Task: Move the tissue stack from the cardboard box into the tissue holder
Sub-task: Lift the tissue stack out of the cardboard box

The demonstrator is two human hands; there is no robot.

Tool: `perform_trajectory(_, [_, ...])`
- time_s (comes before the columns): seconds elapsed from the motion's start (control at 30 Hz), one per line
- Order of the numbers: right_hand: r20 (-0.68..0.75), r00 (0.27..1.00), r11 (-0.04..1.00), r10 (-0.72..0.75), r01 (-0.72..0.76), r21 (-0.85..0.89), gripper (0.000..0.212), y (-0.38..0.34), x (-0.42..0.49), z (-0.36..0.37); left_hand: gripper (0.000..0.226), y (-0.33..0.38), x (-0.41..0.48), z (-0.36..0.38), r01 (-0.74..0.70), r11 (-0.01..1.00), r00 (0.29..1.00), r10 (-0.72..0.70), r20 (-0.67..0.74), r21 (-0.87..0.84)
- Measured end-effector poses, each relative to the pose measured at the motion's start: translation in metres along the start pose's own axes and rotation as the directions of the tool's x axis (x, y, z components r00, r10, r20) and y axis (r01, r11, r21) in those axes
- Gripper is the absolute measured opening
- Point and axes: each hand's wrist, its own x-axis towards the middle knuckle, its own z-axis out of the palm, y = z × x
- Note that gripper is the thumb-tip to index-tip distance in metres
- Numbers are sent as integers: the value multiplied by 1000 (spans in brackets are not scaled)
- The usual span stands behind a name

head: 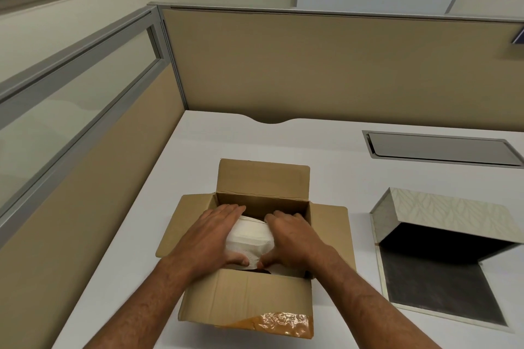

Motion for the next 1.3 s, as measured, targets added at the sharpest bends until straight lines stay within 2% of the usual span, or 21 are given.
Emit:
perform_trajectory(0.2, [-222,969,993,-108,92,-80,72,2,-12,7,115,-1,3,-3,-5,999,999,3,36,42])
perform_trajectory(0.37, [-298,947,990,-123,97,-98,67,2,-20,6,94,-3,2,-5,-41,999,999,41,5,19])
perform_trajectory(0.47, [-352,928,991,-120,92,-94,64,2,-22,5,85,-8,-1,-5,-79,995,996,76,-47,-64])
perform_trajectory(0.63, [-429,899,996,-85,79,-33,61,3,-24,4,96,-16,-5,-11,-81,963,991,52,-120,-258])
perform_trajectory(0.77, [-487,872,996,-48,76,38,59,3,-24,4,103,-17,-8,-16,-53,906,984,-24,-174,-421])
perform_trajectory(0.93, [-501,865,989,-17,90,120,62,7,-22,1,107,-14,-8,-22,-5,804,969,-143,-201,-595])
perform_trajectory(1.07, [-475,879,977,-24,120,174,68,9,-20,-6,104,-17,-10,-31,29,717,981,-156,-120,-696])
perform_trajectory(1.17, [-474,880,960,-40,166,227,69,10,-20,-13,86,-14,-13,-43,3,698,987,-119,-111,-717])
perform_trajectory(1.3, [-452,892,935,-1,161,315,67,7,-20,-29,71,-3,-18,-64,-76,638,968,-137,-210,-766])
